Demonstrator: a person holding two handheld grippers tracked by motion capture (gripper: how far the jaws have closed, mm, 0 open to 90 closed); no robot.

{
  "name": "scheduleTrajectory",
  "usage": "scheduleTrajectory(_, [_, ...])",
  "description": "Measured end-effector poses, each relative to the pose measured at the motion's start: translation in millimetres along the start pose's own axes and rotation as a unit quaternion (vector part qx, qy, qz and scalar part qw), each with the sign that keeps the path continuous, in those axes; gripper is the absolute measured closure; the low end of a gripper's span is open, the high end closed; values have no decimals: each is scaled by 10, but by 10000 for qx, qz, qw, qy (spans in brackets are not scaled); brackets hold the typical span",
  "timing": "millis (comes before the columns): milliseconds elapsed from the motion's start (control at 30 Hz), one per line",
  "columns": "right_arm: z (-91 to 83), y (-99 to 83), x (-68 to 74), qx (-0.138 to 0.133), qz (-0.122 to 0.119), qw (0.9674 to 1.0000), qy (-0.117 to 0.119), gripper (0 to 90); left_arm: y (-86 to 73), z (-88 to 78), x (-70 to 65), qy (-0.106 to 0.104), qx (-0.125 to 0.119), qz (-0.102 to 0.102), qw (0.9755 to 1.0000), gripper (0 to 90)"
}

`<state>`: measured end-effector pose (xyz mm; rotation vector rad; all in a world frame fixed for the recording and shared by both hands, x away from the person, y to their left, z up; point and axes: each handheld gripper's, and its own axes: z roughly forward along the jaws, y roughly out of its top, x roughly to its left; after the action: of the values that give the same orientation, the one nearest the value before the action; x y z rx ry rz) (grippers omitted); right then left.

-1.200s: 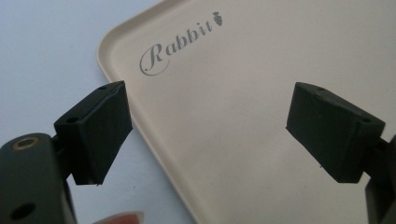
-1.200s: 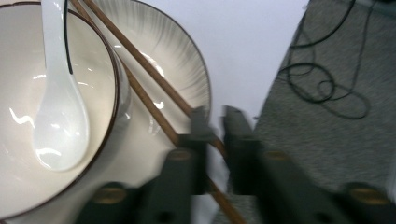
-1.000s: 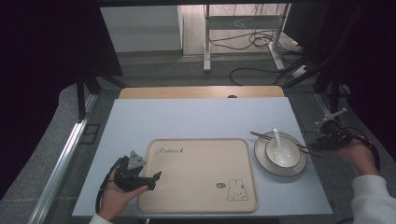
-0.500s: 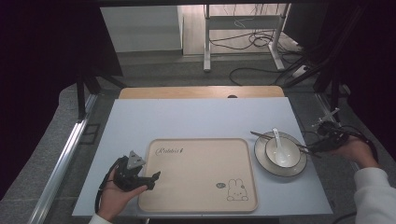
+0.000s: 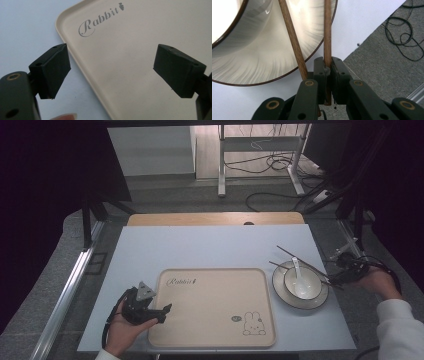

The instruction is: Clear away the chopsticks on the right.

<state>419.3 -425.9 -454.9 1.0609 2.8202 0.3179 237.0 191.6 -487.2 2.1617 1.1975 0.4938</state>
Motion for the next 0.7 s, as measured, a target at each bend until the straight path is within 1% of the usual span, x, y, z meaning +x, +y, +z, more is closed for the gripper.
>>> scheduleTrajectory(100, [-10, -1, 6, -25, -6, 10000, -12, 832, 2, -3, -2, 0, -5, 6, 10000, 139])
scheduleTrajectory(167, [-27, 1, 20, -5, -2, 10000, -61, 834, 3, -7, -2, 3, -4, 14, 10000, 139])
scheduleTrajectory(233, [-85, 0, 33, -102, 133, 9997, -172, 838, 4, -10, -1, -2, -15, 10, 10000, 139])
scheduleTrajectory(267, [-85, 0, 33, -102, 133, 9997, -172, 838, 3, -10, 0, 0, -17, 10, 10000, 139])
scheduleTrajectory(333, [-160, -4, 51, -286, 253, 9991, -199, 839, 3, -11, 2, 2, -15, 14, 10000, 139])
scheduleTrajectory(367, [-204, -6, 71, -405, 363, 9984, -177, 839, 3, -12, 4, -3, -16, 12, 10000, 139])
scheduleTrajectory(400, [-258, -9, 95, -571, 458, 9971, -192, 839, 3, -13, 5, -2, -23, 5, 10000, 139])
scheduleTrajectory(433, [-337, -8, 152, -802, 598, 9948, -184, 839, 5, -17, 6, -3, -31, 0, 10000, 139])
scheduleTrajectory(467, [-337, -8, 152, -802, 598, 9948, -184, 839, 5, -17, 6, -3, -31, 0, 10000, 139])
scheduleTrajectory(533, [-425, -5, 235, -1009, 762, 9917, -214, 839, 7, -20, 3, -3, -43, 4, 10000, 139])
scheduleTrajectory(600, [-514, -3, 344, -1229, 919, 9880, -176, 838, 8, -21, -2, -14, -49, 17, 10000, 139])
scheduleTrajectory(633, [-575, 2, 431, -1380, 954, 9857, -147, 838, 11, -22, -8, -4, -60, 28, 10000, 138])
scheduleTrajectory(667, [-575, 2, 431, -1380, 954, 9857, -147, 838, 11, -22, -8, -4, -60, 28, 10000, 138])
scheduleTrajectory(700, [-638, 17, 536, -1534, 906, 9839, -106, 838, 16, -25, -8, 2, -82, 15, 10000, 138])
